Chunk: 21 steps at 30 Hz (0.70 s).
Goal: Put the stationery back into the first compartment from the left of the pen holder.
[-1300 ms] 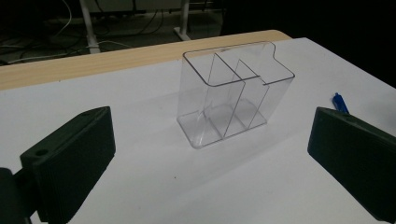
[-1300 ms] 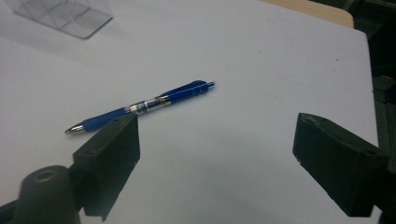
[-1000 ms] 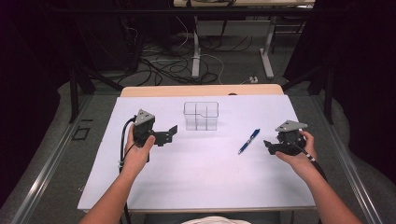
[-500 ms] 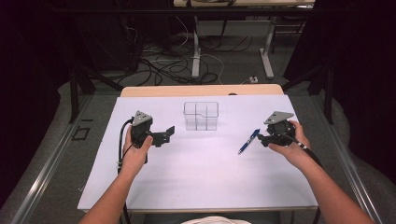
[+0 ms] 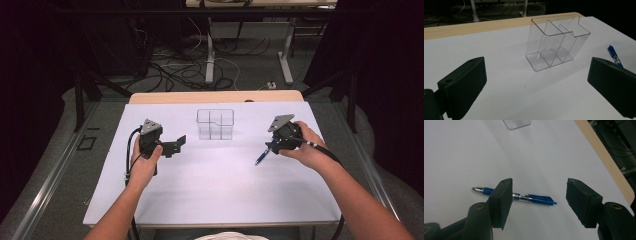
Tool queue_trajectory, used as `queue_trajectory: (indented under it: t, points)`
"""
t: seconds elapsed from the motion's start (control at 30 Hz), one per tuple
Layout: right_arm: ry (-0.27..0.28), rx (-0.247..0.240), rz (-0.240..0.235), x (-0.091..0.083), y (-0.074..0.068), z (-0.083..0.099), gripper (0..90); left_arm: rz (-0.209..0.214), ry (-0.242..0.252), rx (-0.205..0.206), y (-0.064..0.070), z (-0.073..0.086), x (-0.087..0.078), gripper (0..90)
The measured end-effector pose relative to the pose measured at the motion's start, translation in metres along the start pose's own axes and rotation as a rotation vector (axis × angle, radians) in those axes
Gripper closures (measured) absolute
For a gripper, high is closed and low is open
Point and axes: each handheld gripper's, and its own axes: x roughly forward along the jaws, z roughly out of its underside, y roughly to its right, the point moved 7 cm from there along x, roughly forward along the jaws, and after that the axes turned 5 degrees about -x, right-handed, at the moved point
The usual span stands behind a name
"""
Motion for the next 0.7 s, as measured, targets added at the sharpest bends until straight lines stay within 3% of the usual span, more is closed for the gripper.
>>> queue_trajectory:
  t: [0.2,0.33,0.37,0.43,0.47,0.57,0.7]
  points:
    - [-0.051,-0.136,0.033,0.005,0.003,-0.005,37.7,-0.009,0.006,0.009,-0.002,0.000,-0.001,2.1]
    - [-0.059,-0.245,0.012,0.007,0.001,-0.010,44.4,-0.012,0.001,0.003,-0.002,0.001,-0.001,2.1]
    - [-0.102,-0.273,-0.002,0.005,0.000,-0.010,45.2,-0.012,0.001,0.004,-0.002,0.001,-0.001,2.1]
    - [-0.079,-0.311,-0.016,0.010,-0.003,-0.013,47.5,-0.013,0.002,0.004,-0.002,0.002,-0.001,2.1]
    - [-0.113,-0.342,-0.025,0.009,-0.004,-0.012,47.4,-0.012,0.002,0.004,-0.002,0.002,-0.001,2.1]
    - [-0.115,-0.516,-0.016,0.015,-0.002,-0.015,46.4,-0.012,0.000,-0.001,-0.003,0.002,-0.002,2.1]
    - [-0.143,-0.659,-0.058,0.018,-0.007,-0.014,50.7,-0.012,0.001,-0.001,-0.003,0.002,-0.002,2.1]
